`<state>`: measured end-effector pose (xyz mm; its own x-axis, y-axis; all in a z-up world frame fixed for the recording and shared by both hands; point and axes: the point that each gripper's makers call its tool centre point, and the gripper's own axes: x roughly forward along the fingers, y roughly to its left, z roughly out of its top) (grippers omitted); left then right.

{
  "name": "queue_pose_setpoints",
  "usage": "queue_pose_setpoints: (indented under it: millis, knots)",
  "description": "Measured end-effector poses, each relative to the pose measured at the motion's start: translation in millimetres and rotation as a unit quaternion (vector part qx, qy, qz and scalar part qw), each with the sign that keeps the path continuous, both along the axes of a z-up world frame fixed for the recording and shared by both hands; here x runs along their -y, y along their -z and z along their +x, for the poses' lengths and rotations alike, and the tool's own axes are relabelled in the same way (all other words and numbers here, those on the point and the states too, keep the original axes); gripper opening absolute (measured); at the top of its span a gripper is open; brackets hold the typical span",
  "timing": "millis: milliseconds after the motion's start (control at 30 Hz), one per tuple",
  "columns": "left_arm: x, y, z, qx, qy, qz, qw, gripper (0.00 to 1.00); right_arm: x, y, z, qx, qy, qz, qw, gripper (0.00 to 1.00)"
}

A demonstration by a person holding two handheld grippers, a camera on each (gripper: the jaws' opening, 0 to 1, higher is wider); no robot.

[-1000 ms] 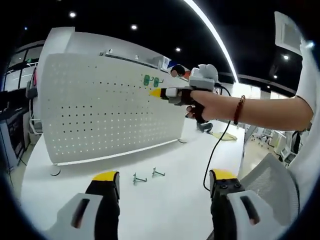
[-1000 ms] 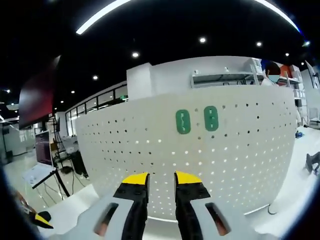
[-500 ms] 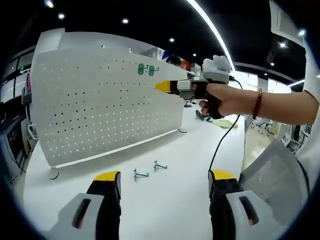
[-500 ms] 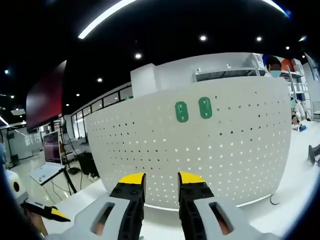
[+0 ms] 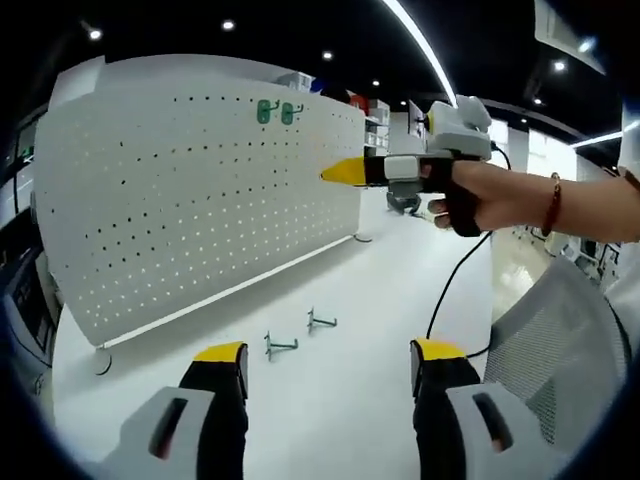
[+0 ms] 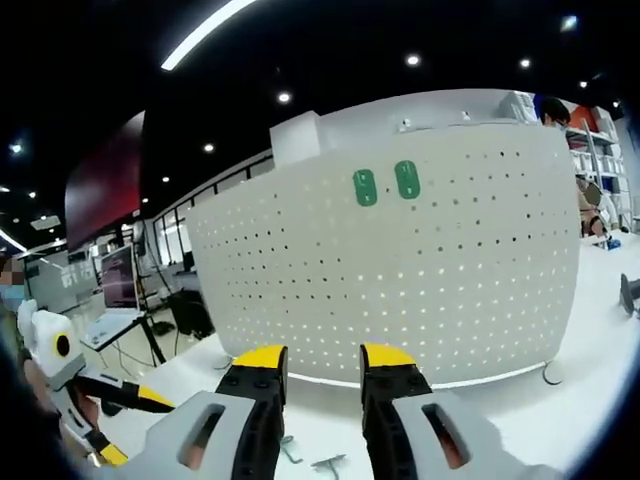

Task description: Insert the hook assembly into the mounting plate slot until the hook locks in place.

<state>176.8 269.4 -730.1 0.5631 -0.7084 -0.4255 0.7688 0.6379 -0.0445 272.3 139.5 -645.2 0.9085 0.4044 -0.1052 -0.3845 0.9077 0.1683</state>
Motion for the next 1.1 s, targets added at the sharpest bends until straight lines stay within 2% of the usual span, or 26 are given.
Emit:
queue_pose_setpoints:
  millis: [167,233,367,600,800,900,1100]
  knots:
    - [3,6.8,8.6,-0.009,-0.004,0.007,0.9999,0.64,-5,7.2,-10,-0.004,-0.013,-0.006,0.9999,0.31]
    - [3,12.2,12.3,-0.013,-0.006,0.02,0.9997,0.62,-5,13.2,-12,-0.01,-0.015,0.0,0.9998,0.31]
    - [3,16.3,19.8,-0.021,-0.016,0.023,0.9994,0.59,-3,23.0,-18,-0.021,-0.014,0.007,0.9996,0.31]
    - [2,29.6,29.7,-0.028,-0.02,0.052,0.9981,0.55,0,35.4,-27,-0.035,-0.014,0.01,0.9992,0.31]
    - [2,34.0,36.5,-0.027,-0.03,0.054,0.9977,0.56,3,41.4,-36,-0.041,-0.018,0.015,0.9989,0.31]
    - [2,40.6,41.2,-0.031,-0.033,0.069,0.9966,0.52,4,45.8,-40,-0.045,-0.014,0.014,0.9988,0.31]
    - [-2,48.4,48.7,-0.04,-0.048,0.075,0.9952,0.45,6,52.1,-51,-0.052,-0.005,0.025,0.9983,0.31]
